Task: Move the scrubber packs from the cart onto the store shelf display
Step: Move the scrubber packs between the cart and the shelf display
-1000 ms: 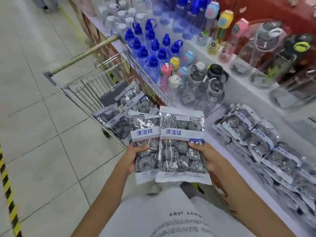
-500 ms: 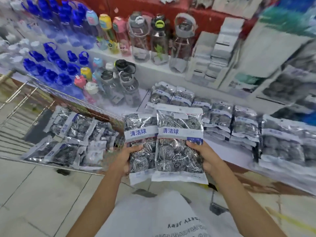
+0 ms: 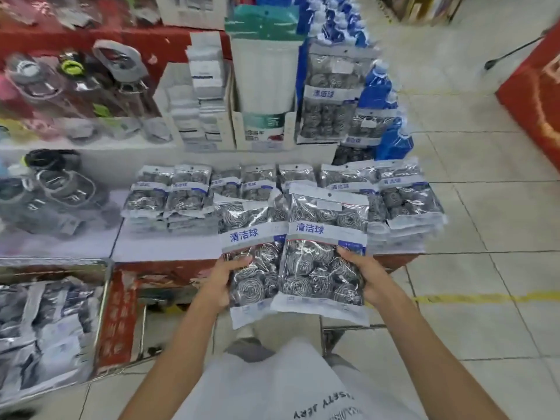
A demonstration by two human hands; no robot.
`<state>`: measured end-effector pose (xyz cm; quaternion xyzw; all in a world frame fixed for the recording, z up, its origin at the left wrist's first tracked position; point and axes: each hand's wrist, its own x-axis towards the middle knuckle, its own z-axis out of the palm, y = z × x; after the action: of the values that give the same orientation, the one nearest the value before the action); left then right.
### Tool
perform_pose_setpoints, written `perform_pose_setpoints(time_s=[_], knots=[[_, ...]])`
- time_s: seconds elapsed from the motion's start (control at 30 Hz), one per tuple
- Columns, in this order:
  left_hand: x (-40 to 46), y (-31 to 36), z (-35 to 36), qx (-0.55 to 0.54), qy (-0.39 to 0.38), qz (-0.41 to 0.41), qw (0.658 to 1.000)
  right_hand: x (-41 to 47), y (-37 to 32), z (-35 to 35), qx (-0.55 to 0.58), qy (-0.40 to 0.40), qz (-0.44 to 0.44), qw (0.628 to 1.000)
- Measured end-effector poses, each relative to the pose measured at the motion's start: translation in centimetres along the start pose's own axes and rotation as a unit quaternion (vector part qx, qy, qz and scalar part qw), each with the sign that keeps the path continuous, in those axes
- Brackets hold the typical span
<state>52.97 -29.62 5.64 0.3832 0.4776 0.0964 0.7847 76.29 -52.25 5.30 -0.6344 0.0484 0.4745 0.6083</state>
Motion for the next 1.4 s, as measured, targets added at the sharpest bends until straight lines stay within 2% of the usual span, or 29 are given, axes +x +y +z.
perform_pose_setpoints(time_s=[0.33, 0.57, 0.8, 0.93, 1.13, 1.4], knots=[[6.6, 0.6, 11.6, 0.035, -0.056, -0.031, 0.997, 1.7, -4.9, -10.1, 0.057, 0.076, -0.039, 0.995], [12.7, 2.1, 18.7, 0.039, -0.066, -0.044, 0.996, 6.2, -11.0, -15.9, 0.055, 0.084, -0.025, 0.995], [17.7, 3.4, 24.1, 0.019, -0.052, -0.074, 0.996, 11.8, -17.0, -21.1, 0.001, 0.106, 0.011, 0.994], [19.6, 4.0, 26.3, 0.05, -0.078, -0.08, 0.992, 14.7, -19.3, -22.9, -0.038, 0.104, 0.02, 0.994], [21.8, 4.6, 30.0, 0.074, -0.033, -0.107, 0.991, 20.0, -22.2, -25.0, -0.105, 0.09, 0.045, 0.989], [25.6, 4.7, 34.0, 0.079, -0.021, -0.125, 0.989, 26.8, -24.9, -26.7, -0.184, 0.06, 0.077, 0.978]])
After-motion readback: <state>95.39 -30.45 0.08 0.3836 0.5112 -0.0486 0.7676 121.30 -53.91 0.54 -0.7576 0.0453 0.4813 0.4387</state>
